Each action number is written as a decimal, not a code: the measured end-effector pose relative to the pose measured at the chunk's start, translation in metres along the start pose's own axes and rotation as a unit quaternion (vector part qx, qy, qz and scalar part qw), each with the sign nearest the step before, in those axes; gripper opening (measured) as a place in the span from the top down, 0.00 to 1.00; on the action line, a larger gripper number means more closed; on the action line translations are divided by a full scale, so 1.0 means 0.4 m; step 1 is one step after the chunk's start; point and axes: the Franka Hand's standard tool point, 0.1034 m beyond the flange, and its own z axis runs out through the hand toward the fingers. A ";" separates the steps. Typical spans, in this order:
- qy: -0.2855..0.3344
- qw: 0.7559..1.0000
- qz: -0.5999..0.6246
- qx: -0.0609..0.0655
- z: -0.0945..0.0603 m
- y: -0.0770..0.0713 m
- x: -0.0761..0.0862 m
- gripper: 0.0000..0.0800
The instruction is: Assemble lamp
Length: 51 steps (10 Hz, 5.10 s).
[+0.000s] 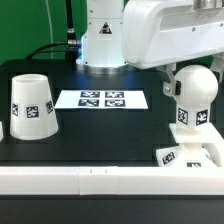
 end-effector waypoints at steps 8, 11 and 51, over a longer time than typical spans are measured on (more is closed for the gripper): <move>0.008 0.910 0.415 0.009 0.004 -0.003 -0.003 0.28; 0.004 0.823 0.568 0.009 0.006 -0.012 -0.003 0.28; 0.012 0.801 0.598 -0.003 0.011 -0.006 -0.001 0.28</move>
Offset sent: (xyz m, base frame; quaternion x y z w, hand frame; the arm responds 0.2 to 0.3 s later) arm -0.0088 0.0055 0.0013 0.0235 0.0377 0.3516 0.9351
